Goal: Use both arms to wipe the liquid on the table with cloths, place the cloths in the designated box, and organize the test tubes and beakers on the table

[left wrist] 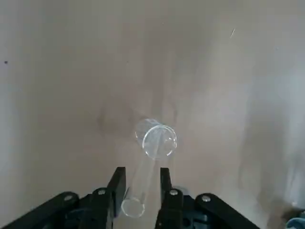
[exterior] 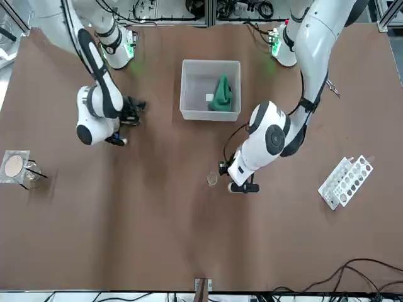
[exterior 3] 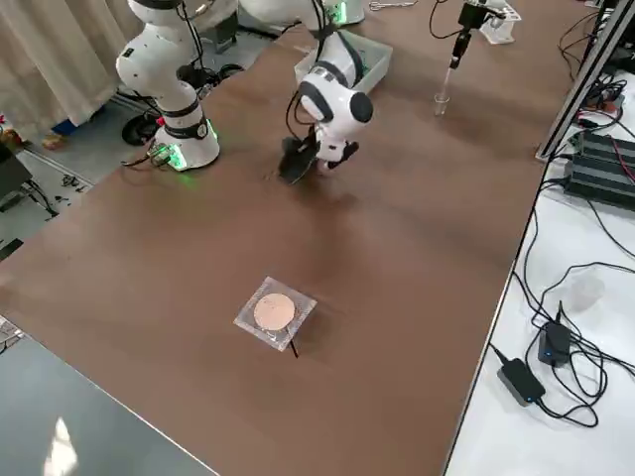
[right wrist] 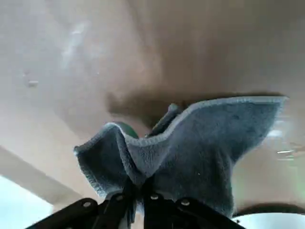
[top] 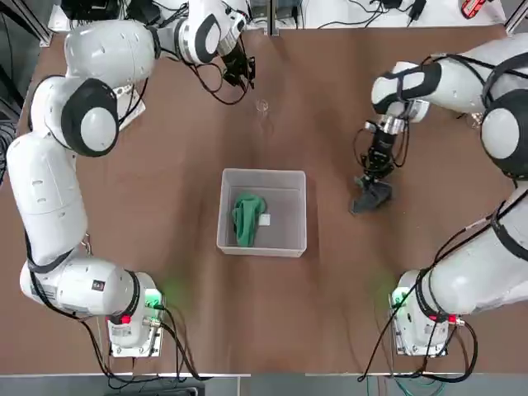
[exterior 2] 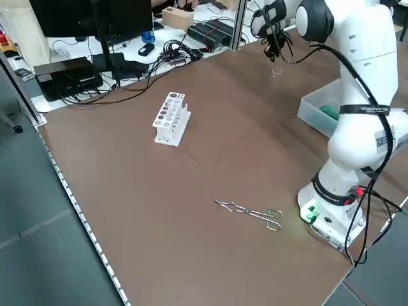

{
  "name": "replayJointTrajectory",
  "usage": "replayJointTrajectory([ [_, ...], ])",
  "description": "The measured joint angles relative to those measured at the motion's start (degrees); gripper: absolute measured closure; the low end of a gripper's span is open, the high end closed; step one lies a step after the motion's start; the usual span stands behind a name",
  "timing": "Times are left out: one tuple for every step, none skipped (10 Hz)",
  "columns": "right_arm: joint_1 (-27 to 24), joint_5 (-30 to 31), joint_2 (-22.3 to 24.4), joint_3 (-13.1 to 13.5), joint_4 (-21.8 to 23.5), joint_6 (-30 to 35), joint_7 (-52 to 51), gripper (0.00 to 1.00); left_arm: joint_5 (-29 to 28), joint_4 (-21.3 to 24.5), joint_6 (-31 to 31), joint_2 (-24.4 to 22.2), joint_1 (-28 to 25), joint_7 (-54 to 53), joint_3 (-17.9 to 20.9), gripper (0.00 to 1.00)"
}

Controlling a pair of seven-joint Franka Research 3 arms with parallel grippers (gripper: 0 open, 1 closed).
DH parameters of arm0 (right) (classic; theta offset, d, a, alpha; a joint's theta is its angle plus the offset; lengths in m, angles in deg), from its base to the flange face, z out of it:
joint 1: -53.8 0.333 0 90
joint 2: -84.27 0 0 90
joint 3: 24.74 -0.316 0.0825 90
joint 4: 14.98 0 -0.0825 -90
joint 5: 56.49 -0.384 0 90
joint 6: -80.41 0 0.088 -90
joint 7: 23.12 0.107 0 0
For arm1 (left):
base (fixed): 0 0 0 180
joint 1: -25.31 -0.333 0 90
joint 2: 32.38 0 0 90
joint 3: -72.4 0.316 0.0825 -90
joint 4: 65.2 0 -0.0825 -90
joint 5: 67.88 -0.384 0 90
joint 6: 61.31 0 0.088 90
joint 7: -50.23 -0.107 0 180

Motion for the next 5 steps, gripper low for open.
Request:
replayJointTrajectory([
  [0.5,-0.5,-0.3,0.1,-0.1,0.0,0.1,0.89,0.0,0.3,0.0,0.0,0.0,0.3,-0.2,0.63],
  [-0.2,-0.5,-1.1,0.6,0.0,0.0,0.1,0.89,0.0,0.7,0.0,0.0,0.0,0.4,-0.3,0.63],
  [-2.2,0.7,-2.2,1.3,0.2,0.0,0.0,0.89,0.0,0.9,0.0,0.0,0.0,0.4,-0.3,0.63],
  [-5.2,3.7,-3.3,1.9,0.4,0.0,-0.1,0.89,0.0,1.0,0.0,0.0,0.0,0.4,-0.3,0.63],
  [-9.1,7.4,-4.0,2.2,0.4,0.3,-0.3,0.89,0.0,1.0,0.1,0.0,0.0,0.4,-0.4,0.63],
])
